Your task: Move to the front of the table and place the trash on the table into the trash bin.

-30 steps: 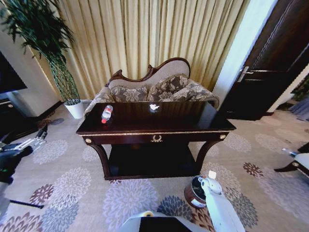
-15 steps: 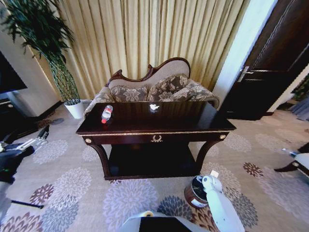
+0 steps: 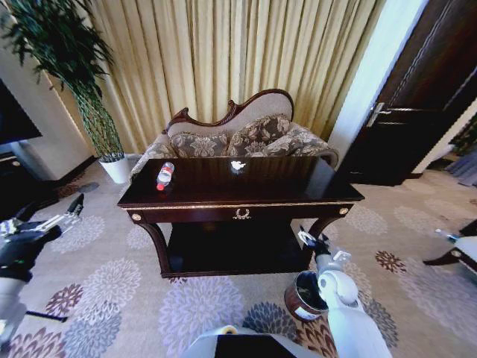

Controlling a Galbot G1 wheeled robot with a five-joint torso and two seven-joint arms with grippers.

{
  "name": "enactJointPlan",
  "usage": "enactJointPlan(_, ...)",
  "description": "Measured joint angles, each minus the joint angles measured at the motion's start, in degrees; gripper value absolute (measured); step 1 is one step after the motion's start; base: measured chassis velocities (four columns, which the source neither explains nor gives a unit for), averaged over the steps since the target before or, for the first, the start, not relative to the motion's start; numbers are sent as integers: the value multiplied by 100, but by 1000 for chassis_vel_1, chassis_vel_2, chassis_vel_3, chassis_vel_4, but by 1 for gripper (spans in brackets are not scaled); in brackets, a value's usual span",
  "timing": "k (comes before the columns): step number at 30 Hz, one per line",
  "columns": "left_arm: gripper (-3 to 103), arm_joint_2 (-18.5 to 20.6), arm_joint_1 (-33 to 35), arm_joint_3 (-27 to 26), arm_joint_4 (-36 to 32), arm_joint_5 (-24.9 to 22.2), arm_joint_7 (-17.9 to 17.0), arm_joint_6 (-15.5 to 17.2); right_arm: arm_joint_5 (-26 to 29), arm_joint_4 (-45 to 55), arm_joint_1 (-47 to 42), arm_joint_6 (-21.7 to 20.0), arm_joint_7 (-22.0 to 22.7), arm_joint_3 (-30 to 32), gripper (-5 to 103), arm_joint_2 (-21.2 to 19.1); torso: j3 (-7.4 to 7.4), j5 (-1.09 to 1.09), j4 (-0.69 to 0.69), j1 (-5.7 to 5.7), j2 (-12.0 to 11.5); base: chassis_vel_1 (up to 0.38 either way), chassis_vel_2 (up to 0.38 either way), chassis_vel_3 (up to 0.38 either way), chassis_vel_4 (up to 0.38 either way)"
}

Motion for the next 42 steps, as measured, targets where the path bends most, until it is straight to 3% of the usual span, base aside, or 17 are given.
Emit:
enactJointPlan(9,100,120,-72,128,67,85,-1,-4,-750,1436,-359,-239,-505,-83,100,-275,0,1,-1,0,0,0,0,0,0)
enactJointPlan(13,100,126,-78,170,74,125,-3,31,-789,1675,-454,-403,-573,-83,100,-275,0,1,-1,0,0,0,0,0,0)
enactJointPlan(18,100,125,-82,203,101,293,-129,301,-789,1904,-485,-677,-508,-88,100,-259,1,1,0,0,0,0,0,0,0)
enactJointPlan(20,100,178,-77,135,149,340,-234,565,-720,2002,-488,-771,-435,-78,100,-270,1,1,0,0,0,0,0,0,0)
enactJointPlan(26,100,289,-104,-27,147,326,-435,925,-679,2001,-460,-793,-377,-49,100,-244,1,1,0,0,0,0,0,0,0)
enactJointPlan(42,100,256,-55,-132,37,284,-396,828,-707,1926,-466,-715,-524,-14,100,-216,1,1,0,0,0,0,0,0,0)
